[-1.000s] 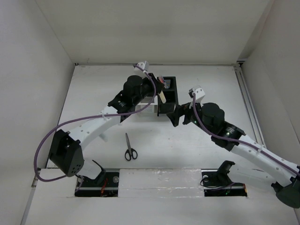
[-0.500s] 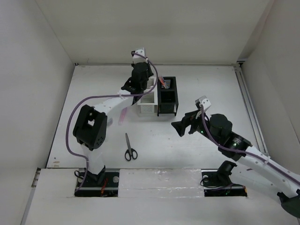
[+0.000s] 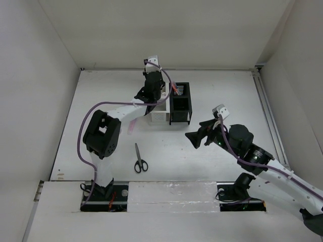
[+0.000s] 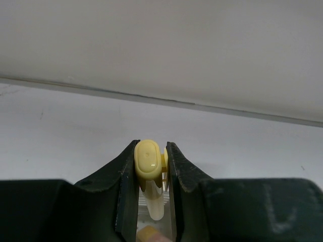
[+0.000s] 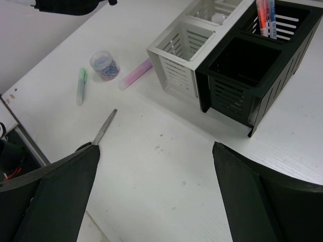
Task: Sort the stationery into containers
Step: Place the pen in the storage box.
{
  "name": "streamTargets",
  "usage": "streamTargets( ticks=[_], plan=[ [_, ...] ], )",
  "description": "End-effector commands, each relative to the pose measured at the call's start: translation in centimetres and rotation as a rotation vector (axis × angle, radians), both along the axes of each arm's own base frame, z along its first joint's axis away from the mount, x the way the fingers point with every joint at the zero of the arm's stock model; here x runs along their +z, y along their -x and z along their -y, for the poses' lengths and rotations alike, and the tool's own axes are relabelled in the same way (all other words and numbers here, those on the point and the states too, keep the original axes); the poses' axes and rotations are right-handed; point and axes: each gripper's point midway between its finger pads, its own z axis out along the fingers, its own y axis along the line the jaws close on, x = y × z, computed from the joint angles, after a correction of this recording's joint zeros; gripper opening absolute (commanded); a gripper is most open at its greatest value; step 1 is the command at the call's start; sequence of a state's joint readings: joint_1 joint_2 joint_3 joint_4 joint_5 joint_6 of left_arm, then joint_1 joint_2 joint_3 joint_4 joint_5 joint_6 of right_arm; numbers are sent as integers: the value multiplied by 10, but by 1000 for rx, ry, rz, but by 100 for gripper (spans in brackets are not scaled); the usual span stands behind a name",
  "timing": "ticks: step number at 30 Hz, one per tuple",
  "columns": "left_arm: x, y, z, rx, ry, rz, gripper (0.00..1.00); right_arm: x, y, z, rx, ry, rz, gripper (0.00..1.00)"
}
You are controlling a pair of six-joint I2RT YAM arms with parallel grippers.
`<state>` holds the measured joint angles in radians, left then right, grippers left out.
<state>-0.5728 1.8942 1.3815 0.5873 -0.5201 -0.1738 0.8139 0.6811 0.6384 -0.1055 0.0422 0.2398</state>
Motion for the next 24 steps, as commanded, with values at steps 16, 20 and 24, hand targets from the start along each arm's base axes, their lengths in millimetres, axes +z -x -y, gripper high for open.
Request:
streamTargets(
  ticks=[16, 20, 24],
  plan=[
    [-6, 25, 1, 16, 40, 11, 74, 0, 2, -5, 20, -7, 5, 100],
    [39, 45, -5, -3, 98, 74, 83, -1, 0, -7, 20, -6, 4, 100],
    [86, 71, -10, 2, 128, 99, 100, 0, -5, -12, 20, 2, -3, 100]
  ],
)
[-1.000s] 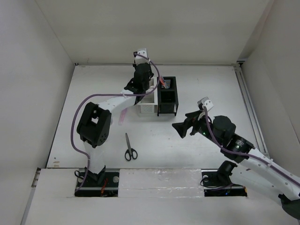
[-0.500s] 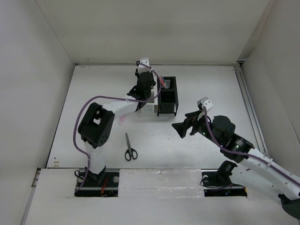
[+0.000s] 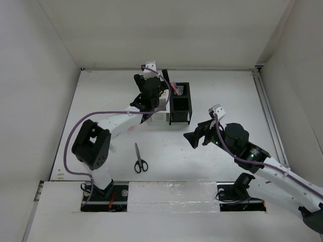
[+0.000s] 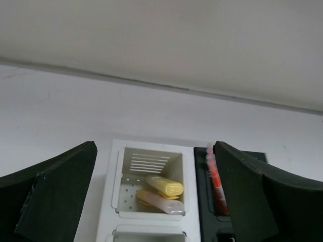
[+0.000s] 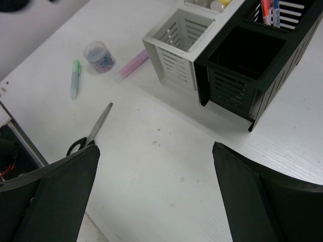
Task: Sort the stationery into containers
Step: Place the pen in the storage box, then pick up the pen from the center of the board.
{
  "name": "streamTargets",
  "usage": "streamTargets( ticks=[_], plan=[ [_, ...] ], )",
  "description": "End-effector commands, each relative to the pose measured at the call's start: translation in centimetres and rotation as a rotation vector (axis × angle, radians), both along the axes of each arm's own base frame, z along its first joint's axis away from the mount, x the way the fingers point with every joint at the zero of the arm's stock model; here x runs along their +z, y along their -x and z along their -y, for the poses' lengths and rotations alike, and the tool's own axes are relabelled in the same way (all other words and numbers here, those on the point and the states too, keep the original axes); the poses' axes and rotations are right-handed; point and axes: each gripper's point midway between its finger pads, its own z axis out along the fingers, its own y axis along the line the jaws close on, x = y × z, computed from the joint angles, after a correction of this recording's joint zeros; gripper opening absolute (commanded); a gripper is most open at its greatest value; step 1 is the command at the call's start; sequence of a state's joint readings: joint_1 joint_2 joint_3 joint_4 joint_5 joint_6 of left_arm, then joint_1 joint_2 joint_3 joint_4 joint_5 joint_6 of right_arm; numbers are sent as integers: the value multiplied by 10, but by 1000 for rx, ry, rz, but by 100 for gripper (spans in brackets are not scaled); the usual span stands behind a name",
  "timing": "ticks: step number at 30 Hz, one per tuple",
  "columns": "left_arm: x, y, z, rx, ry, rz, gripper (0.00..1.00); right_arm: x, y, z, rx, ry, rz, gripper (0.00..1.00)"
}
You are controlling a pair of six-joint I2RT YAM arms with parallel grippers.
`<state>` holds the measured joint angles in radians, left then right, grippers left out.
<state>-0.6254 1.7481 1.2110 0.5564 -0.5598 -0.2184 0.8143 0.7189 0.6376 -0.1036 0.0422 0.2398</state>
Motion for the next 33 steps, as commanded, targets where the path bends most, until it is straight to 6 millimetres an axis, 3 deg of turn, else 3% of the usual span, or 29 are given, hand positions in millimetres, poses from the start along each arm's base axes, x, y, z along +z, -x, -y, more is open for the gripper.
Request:
streamTargets(
  ticks=[1, 6, 9, 11, 13, 14, 17, 23, 24, 30, 31, 33],
  plan=[
    [101, 28, -14, 46, 128, 134, 100, 13, -2, -9, 19, -31, 28, 100],
    [118, 49, -40, 136, 154, 34, 100, 13, -8, -19, 25, -31, 0, 100],
    [95, 61, -62, 202, 163, -73, 100, 12, -11, -22, 13, -21, -4, 100],
    [62, 74, -82, 253, 177, -162, 100, 17, -10, -23, 12, -33, -3, 100],
    [46, 88, -91, 262, 172, -188, 100, 19, -12, -22, 1, -38, 4, 100],
    [20, 96, -96, 274, 147, -235, 100, 19, -12, -22, 1, -38, 4, 100],
    [-15, 109, -102, 279, 110, -309, 100, 21, -11, -24, 13, -47, 9, 100],
    [-54, 130, -110, 316, 134, -399, 100, 24, -3, -35, 95, -51, 23, 100],
    [-66, 142, -118, 336, 130, -433, 100, 23, -2, -38, 109, -51, 20, 100],
    [-86, 189, -166, 598, 198, -478, 100, 13, 4, -48, 163, -20, 12, 100],
    [-96, 207, -179, 648, 167, -519, 100, 13, 6, -49, 175, -21, 10, 100],
    [-104, 219, -186, 728, 251, -517, 100, 10, 6, -51, 186, -16, 3, 100]
  ],
)
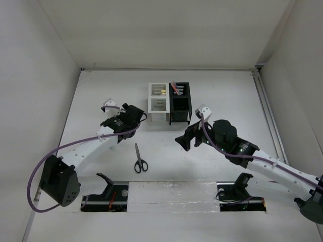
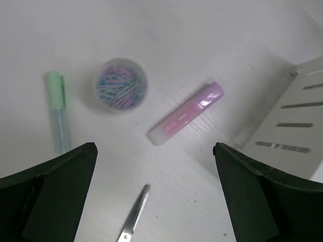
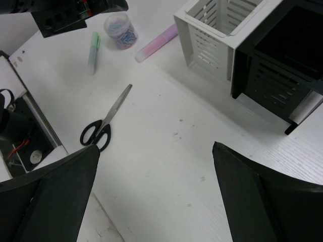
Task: Sort the stationery into containers
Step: Pick up the pen from the center of the board.
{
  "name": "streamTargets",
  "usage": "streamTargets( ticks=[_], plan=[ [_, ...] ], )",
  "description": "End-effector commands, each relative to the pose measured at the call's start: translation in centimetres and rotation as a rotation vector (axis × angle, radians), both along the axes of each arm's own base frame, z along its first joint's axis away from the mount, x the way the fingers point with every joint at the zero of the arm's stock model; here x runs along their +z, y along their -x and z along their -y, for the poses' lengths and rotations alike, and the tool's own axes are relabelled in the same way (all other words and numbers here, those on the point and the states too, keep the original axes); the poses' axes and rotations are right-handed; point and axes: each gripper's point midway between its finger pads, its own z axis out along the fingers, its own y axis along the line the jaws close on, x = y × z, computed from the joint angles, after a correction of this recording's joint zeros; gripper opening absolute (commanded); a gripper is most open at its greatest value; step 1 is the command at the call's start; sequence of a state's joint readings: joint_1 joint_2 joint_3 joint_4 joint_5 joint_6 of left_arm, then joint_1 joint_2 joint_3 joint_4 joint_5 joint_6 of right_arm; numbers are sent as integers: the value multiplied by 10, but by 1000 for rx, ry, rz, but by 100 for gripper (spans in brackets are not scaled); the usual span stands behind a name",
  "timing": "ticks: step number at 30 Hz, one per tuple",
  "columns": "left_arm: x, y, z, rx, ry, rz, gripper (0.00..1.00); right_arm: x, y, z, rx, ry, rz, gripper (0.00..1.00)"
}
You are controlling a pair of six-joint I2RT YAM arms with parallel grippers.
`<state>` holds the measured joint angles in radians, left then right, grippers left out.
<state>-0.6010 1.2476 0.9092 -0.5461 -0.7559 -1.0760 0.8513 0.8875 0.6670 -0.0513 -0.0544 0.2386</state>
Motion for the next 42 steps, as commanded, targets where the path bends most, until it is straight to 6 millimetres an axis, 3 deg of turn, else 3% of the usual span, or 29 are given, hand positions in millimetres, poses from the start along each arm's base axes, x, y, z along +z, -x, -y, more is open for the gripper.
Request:
streamTargets(
  ticks=[1, 5, 6, 8, 11, 14, 26, 42],
  plan=[
    [-12, 39, -36, 229, 23, -14, 100, 37, 3, -15, 64, -82, 76, 100],
    [-30, 61, -46, 303, 86, -66, 100, 43, 11, -22, 114, -107, 86, 100],
    [-42, 67, -46, 316, 124, -106, 100, 46, 12, -23, 121, -123, 84, 100],
    [-52, 70, -58, 327, 150, -147, 100, 42, 15, -27, 149, -124, 77, 100],
    [-68, 77, -60, 316, 183, -194, 96, 45, 20, -30, 172, -134, 82, 100],
    [-68, 79, -64, 322, 164, -198, 96, 44, 25, -31, 198, -138, 79, 100],
    [-102, 88, -69, 394, 73, -342, 80, 42, 36, -31, 245, -167, 83, 100],
    [-119, 85, -89, 469, 92, -394, 61, 47, 42, -29, 266, -190, 103, 100]
  ],
)
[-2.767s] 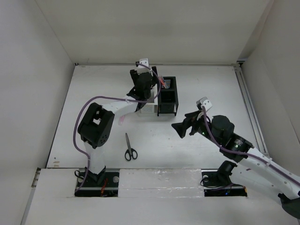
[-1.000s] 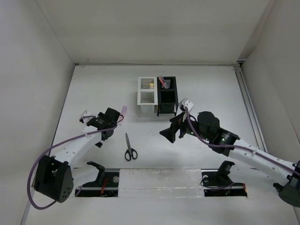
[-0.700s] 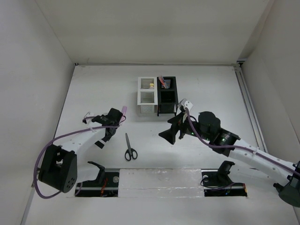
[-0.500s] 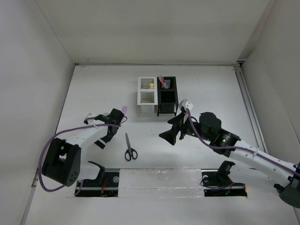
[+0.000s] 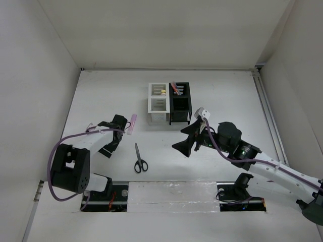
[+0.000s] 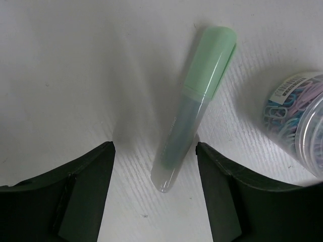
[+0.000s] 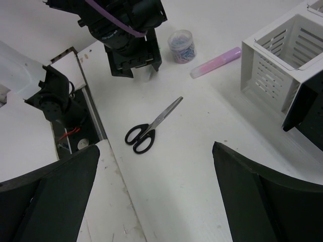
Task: Sort the stationery into containers
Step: Pick up the pen from the center of the board.
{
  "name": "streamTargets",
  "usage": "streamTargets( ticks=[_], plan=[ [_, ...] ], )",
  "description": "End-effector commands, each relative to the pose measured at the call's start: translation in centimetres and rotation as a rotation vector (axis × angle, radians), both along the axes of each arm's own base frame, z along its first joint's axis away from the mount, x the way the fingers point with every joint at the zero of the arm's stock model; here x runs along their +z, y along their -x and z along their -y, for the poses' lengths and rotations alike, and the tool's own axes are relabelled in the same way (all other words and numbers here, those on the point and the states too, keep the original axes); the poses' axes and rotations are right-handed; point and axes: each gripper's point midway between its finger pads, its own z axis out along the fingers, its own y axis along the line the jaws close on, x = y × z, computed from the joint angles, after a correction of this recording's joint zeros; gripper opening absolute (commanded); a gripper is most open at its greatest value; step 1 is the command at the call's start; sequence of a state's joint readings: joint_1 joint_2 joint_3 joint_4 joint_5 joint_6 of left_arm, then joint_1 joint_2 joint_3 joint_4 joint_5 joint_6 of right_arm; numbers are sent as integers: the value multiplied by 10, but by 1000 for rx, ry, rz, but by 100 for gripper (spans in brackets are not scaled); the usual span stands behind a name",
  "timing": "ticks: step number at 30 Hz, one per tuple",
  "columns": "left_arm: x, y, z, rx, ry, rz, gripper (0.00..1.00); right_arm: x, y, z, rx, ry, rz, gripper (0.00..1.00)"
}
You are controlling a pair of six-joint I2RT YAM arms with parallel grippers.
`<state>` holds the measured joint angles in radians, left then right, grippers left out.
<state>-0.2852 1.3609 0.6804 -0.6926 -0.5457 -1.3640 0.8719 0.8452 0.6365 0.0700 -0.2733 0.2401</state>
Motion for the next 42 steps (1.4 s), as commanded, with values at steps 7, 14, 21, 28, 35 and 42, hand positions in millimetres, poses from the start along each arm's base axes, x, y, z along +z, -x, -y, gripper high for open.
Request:
streamTargets(
  ticks=[7, 14, 21, 28, 35, 42],
  plan=[
    [-16, 2, -3, -12, -27, -67, 48, 19, 5, -4, 29, -65, 46, 100],
    [-21, 4, -2, -13, -17, -66, 18, 21, 7, -2, 29, -73, 53, 100],
    [-15, 1, 0, -13, -8, -34, 0, 27, 12, -1, 39, -88, 66, 100],
    [19, -4, 1, 5, -80, 26, 0, 27, 7, 1, 13, -87, 68, 100],
    [88, -6, 22, -51, -115, 179, 0, 41, 0, 12, -64, -124, 91, 100],
    [145, -35, 62, -434, -65, 425, 0, 68, -36, 50, -362, -221, 78, 100]
  ],
)
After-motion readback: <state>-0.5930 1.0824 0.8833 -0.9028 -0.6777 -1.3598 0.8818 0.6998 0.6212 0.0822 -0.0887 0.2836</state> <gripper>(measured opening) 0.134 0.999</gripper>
